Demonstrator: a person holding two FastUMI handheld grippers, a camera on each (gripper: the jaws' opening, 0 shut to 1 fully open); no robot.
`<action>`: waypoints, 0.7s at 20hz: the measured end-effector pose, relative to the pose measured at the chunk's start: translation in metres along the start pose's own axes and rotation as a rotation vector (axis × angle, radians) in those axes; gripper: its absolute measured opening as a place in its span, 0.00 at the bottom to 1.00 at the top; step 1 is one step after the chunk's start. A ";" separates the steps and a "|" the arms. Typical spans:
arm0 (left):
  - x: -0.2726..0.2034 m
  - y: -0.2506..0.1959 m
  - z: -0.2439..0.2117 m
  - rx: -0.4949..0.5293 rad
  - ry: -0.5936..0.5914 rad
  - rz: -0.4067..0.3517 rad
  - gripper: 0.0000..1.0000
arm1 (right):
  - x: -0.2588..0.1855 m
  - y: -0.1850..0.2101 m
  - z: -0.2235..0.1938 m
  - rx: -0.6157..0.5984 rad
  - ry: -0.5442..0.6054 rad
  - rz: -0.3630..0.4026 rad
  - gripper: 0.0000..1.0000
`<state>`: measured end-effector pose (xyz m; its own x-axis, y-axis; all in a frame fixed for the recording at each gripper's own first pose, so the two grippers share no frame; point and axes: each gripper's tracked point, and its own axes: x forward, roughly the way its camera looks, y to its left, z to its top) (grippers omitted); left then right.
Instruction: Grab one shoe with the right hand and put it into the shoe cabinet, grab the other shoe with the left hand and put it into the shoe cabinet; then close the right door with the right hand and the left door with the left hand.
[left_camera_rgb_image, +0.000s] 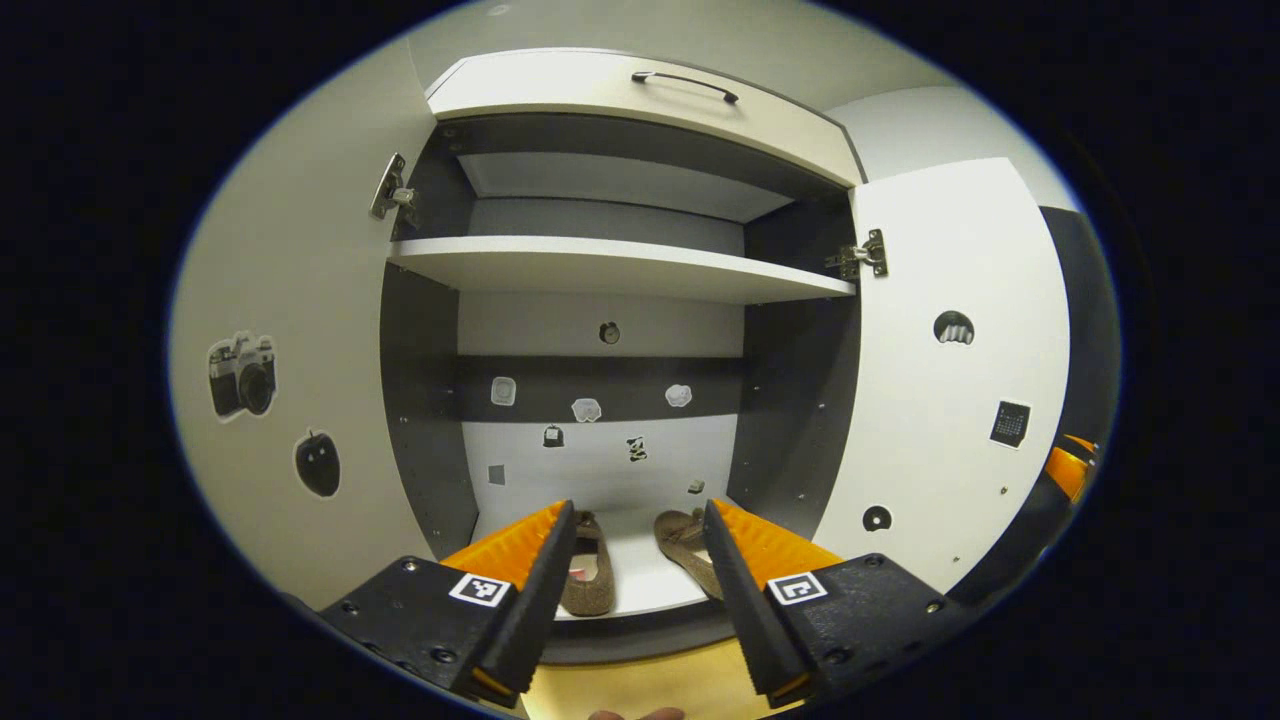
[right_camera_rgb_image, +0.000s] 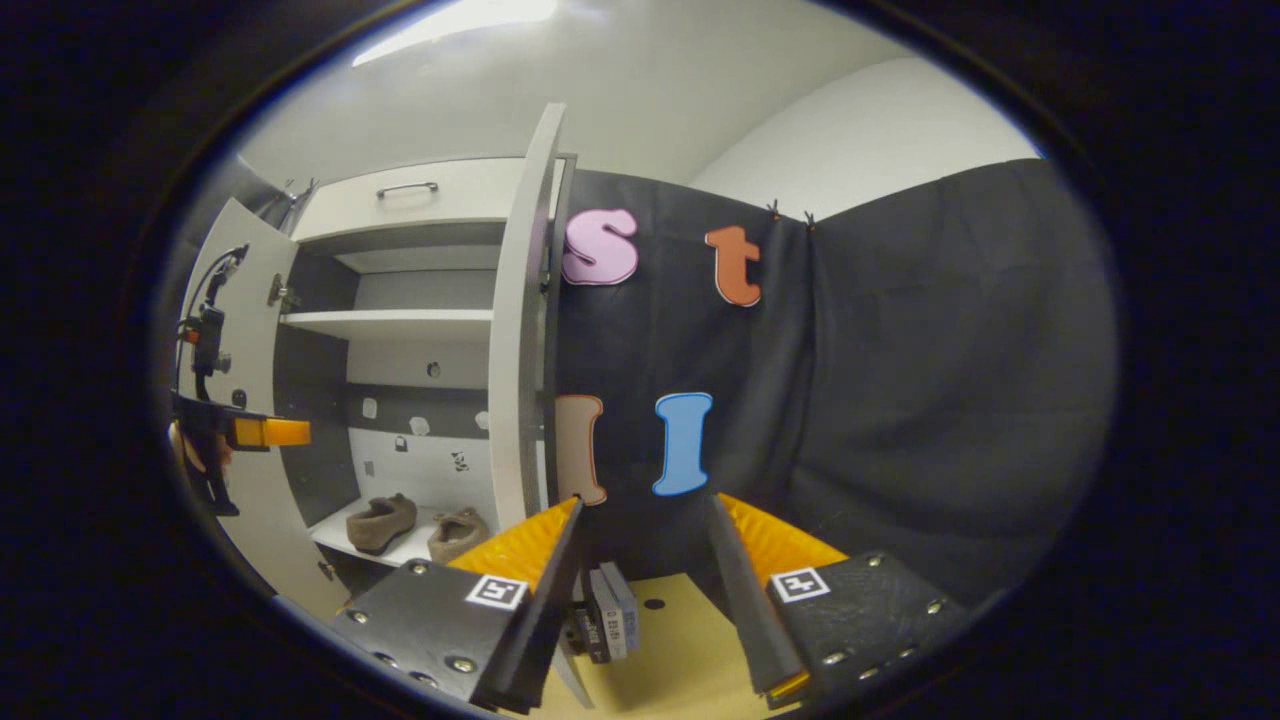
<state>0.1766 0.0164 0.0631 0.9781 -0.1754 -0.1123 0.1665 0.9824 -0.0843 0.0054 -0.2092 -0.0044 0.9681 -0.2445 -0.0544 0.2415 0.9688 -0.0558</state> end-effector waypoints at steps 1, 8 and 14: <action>-0.003 0.001 -0.002 -0.002 0.004 0.004 0.80 | 0.000 0.002 0.000 0.010 0.002 0.021 0.76; -0.008 0.012 -0.011 -0.023 0.015 0.038 0.86 | 0.011 0.021 -0.002 0.065 0.026 0.105 0.95; -0.011 0.021 -0.015 -0.042 0.019 0.059 0.86 | 0.011 0.026 -0.003 0.066 0.033 0.158 0.95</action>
<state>0.1675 0.0378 0.0482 0.9833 -0.1193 -0.1371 0.1033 0.9876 -0.1185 0.0218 -0.1870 -0.0091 0.9919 -0.0896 -0.0900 0.0918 0.9955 0.0214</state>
